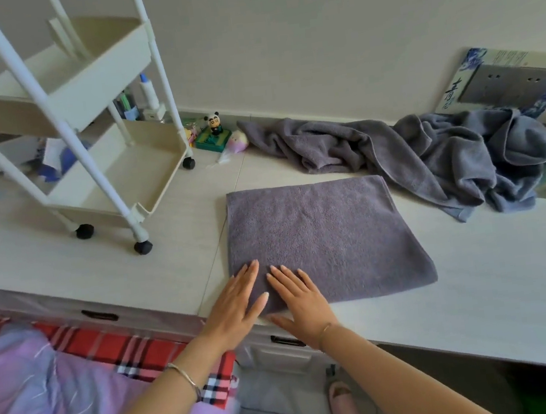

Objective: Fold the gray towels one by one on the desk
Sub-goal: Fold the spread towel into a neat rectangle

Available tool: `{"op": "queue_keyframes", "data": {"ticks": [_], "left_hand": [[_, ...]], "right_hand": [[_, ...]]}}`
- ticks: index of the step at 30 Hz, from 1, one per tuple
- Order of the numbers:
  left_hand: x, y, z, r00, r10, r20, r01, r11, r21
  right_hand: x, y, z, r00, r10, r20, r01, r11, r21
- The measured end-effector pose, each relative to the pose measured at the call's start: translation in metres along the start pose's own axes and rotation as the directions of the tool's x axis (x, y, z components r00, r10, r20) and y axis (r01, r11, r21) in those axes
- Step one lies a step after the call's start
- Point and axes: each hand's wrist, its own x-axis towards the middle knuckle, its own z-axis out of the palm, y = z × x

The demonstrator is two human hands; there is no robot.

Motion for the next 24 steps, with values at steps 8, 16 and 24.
{"op": "queue_keyframes", "data": {"ticks": [8,16,24], "left_hand": [[0.002,0.010,-0.036,0.999,0.049,0.017,-0.050,0.995,0.085],[0.024,0.023,-0.014,0.968,0.142,0.209,-0.198,0.940,0.278],[0.031,0.017,0.000,0.956,0.186,0.227,-0.254,0.912,0.323]], "right_hand": [[0.003,0.023,-0.006,0.975,-0.172,-0.138,0.177,0.984,0.028],[-0.106,0.086,-0.035,0.981,-0.184,-0.057,0.172,0.970,-0.175],[-0.087,0.055,-0.030,0.992,-0.112,-0.051,0.111,0.994,-0.008]]}}
